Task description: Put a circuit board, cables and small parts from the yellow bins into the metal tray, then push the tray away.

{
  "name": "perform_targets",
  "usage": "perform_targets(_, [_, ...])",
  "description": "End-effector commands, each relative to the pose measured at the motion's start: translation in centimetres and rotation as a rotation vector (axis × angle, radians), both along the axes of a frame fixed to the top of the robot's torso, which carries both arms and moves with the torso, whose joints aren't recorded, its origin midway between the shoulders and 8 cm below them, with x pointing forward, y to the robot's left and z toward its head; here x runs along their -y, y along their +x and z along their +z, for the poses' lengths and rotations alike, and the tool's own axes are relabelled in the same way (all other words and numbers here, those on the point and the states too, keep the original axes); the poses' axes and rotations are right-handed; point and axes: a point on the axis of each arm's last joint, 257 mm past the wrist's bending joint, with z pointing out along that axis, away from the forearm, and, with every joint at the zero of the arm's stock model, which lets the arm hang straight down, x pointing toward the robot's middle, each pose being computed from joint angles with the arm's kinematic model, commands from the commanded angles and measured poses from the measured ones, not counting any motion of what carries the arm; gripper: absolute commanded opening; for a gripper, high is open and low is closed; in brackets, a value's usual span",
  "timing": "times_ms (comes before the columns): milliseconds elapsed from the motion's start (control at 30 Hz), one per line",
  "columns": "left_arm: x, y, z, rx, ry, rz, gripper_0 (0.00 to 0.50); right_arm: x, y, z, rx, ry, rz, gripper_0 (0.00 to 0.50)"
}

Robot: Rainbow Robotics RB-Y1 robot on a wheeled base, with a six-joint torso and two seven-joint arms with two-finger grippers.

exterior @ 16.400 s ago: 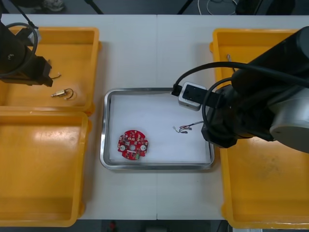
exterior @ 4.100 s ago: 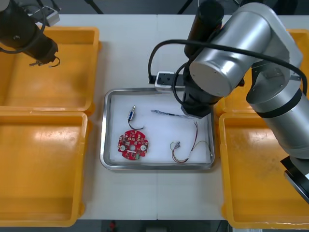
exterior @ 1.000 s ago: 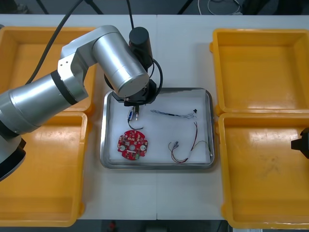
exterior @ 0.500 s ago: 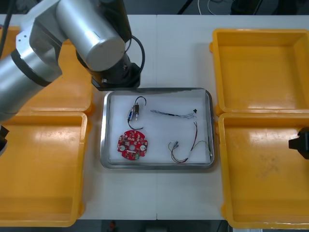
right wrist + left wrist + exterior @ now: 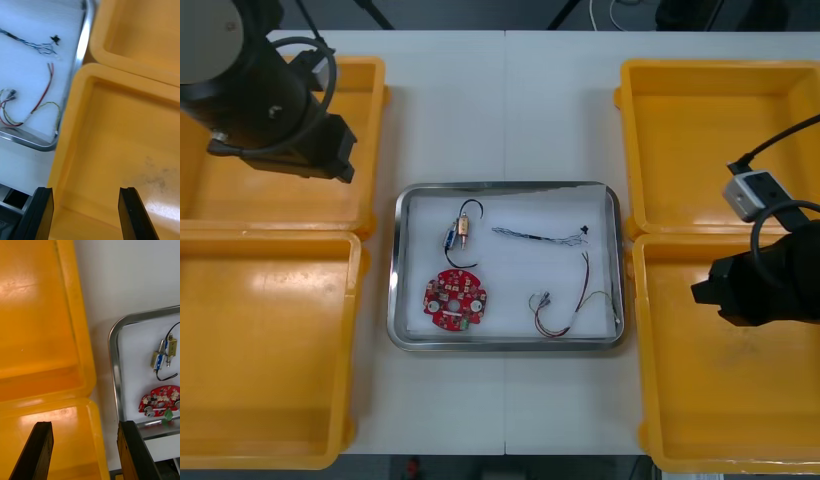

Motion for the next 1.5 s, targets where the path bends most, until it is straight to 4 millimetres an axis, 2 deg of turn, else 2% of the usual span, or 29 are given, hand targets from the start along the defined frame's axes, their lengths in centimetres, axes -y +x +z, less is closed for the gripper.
perform_targets(33, [-4.6, -2.1, 1.2, 0.017, 0.028, 0.004, 0.500, -3.2, 0.6, 1.1, 0.061, -0.102, 0.149, 0.500])
perform_targets(267, [-7.2, -3.8, 1.2, 0.052, 0.033, -0.039, 0.500, -7.8, 0.3, -0.1, 0.057, -0.203, 0.323, 0.500])
perform_targets(533, [-10.3, -6.7, -0.1, 0.040, -0.016, 0.008, 0.500, -12.7, 0.8, -2.2, 0.024, -0.306, 0.488, 0.500])
perform_targets(667, [-11.9, -7.9, -0.6, 0.038, -0.021, 0.045, 0.500, -14.4, 0.8, -3.0, 0.021, -0.343, 0.535, 0.500])
perform_targets(900, [-15.4, -10.5, -1.4, 0.016, 0.023, 0.094, 0.500, -15.6, 0.4, -5.1, 0.026, -0.446, 0.603, 0.500])
perform_targets(1067, [-16.2, -11.9, -1.8, 0.013, 0.042, 0.097, 0.500, -17.2, 0.2, -6.6, 0.033, -0.494, 0.674, 0.500])
perform_targets(1233, [-16.6, -12.7, -2.4, 0.000, 0.048, 0.103, 0.500, -19.9, 0.2, -7.7, 0.088, -0.518, 0.808, 0.500])
perform_targets(1367, [-16.6, -12.8, -2.5, -0.003, 0.051, 0.104, 0.500, -22.0, 0.3, -8.3, 0.158, -0.521, 0.909, 0.500])
perform_targets(1500, [-16.6, -12.8, -2.5, -0.003, 0.051, 0.104, 0.500, -23.2, 0.1, -9.3, 0.209, -0.547, 0.983, 0.500])
